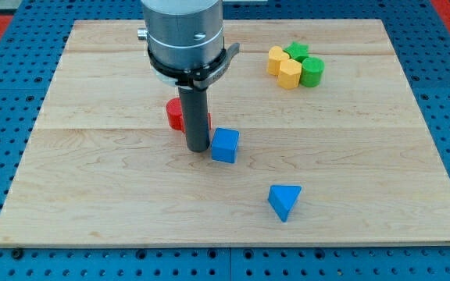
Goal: Push the blue cube to the center
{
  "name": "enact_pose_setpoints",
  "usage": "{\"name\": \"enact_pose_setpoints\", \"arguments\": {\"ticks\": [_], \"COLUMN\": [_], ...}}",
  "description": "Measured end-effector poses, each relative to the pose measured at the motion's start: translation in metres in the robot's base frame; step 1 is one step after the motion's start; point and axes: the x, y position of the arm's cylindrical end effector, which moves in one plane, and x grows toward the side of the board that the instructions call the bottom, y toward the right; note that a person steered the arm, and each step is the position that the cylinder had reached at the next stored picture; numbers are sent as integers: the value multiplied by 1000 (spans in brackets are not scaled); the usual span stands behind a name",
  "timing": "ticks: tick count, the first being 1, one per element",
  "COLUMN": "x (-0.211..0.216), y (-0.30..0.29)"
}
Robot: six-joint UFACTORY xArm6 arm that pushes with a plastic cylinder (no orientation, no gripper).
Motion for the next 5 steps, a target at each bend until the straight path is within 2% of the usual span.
{"name": "enact_pose_setpoints", "arguments": {"ticks": [2,3,4,5], "x": [-27,-32,16,48], "y": [10,87,120,91]}}
